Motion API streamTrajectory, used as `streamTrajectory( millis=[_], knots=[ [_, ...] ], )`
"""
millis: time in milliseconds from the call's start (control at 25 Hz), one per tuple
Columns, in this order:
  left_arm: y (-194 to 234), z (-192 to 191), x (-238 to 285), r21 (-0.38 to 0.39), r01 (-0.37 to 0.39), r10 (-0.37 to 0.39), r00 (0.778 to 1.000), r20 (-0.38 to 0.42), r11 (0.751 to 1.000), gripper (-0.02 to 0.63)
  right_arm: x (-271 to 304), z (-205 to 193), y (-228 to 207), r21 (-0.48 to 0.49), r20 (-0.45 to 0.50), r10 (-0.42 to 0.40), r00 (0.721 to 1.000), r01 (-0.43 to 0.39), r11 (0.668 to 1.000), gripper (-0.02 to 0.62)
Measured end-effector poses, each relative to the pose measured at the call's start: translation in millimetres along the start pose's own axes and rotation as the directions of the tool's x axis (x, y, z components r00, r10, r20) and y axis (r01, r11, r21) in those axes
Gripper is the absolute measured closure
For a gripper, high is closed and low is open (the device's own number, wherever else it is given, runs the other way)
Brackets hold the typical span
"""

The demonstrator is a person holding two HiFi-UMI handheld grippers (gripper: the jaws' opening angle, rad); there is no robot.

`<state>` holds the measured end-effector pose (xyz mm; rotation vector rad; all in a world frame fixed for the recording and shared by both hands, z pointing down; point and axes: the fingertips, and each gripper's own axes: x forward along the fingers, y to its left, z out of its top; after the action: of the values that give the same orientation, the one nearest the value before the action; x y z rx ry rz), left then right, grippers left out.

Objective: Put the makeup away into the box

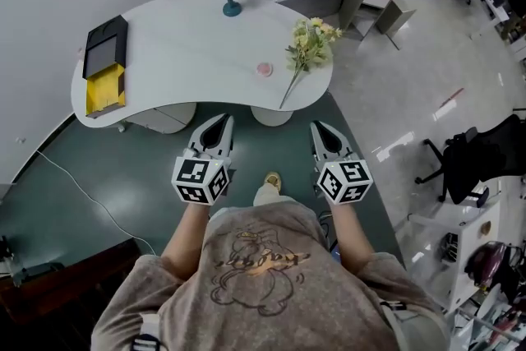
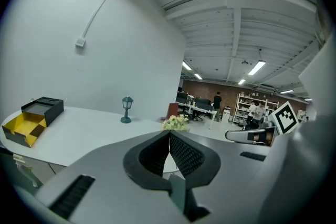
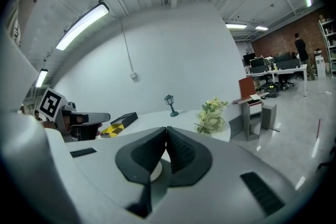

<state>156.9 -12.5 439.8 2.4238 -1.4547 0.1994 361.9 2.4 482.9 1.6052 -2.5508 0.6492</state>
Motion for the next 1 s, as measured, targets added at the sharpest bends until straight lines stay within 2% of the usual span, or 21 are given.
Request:
streamTrajectory(
  millis=[240,440,1000],
  knots=[
    [2,7,21,-0.004,-0.017,0.017,1.0,-0.01,1.0,0.583,21,15,-22,-0.007,-0.014,0.011,1.0,-0.011,1.0,0.592],
    [13,10,32,-0.013,-0.018,0.018,1.0,-0.01,1.0,0.584,36,18,-18,-0.023,-0.026,0.03,0.999,-0.031,0.999,0.592],
    [20,22,76,0.011,0.049,-0.049,0.998,-0.031,0.999,0.583,49,33,-25,-0.019,-0.003,-0.032,0.999,0.032,0.999,0.592]
  ],
)
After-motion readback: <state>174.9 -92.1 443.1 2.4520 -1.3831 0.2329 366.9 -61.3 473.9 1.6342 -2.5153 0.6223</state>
